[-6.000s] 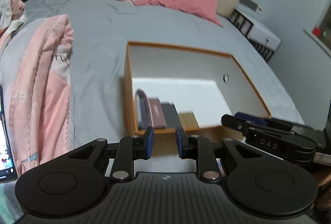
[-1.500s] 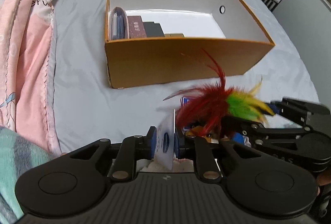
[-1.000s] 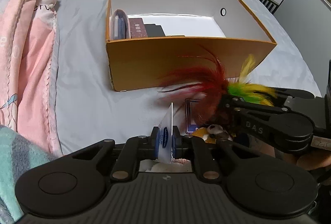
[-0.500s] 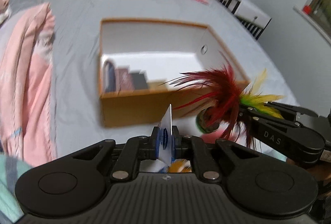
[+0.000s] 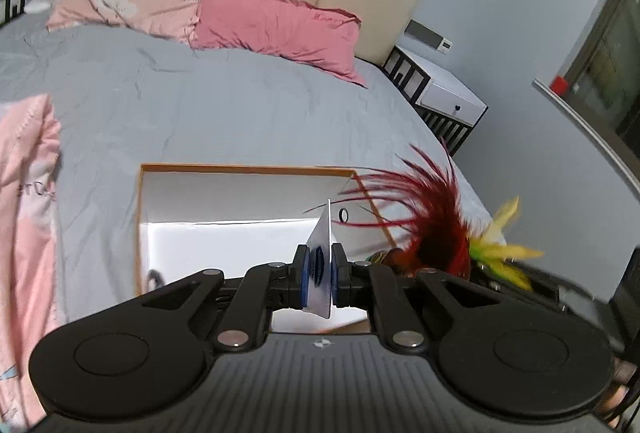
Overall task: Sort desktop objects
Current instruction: 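Carry the bottle and feather toy over the box and open both grippers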
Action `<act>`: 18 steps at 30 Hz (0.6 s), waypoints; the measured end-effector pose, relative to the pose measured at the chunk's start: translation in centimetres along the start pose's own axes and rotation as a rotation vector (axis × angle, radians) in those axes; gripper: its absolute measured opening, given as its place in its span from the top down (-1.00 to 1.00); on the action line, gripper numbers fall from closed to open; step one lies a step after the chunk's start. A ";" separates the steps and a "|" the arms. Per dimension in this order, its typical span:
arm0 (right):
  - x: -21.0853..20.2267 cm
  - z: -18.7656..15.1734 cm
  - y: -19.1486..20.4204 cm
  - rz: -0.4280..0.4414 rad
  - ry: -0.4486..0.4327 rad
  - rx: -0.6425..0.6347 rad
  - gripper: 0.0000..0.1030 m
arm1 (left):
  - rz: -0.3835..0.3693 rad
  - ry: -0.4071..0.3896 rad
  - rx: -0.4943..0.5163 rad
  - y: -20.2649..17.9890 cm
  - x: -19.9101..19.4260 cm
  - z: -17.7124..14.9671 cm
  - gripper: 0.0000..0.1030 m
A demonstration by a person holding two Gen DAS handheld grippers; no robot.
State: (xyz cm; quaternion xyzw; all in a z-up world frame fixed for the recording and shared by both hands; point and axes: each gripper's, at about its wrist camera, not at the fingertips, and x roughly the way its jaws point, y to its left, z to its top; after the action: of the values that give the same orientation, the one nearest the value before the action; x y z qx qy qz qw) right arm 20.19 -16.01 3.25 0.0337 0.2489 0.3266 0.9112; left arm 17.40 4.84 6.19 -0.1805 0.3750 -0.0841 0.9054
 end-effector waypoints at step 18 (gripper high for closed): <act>9.1 -4.7 -3.7 0.009 0.217 0.110 0.83 | 0.158 0.267 0.006 1.3 11.6 -2.1 0.79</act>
State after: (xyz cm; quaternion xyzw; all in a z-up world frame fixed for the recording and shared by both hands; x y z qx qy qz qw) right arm 26.13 -13.77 -5.62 0.0491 0.3635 0.3181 0.8742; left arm 24.13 2.17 -3.26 -0.1349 0.5047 -0.0371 0.8519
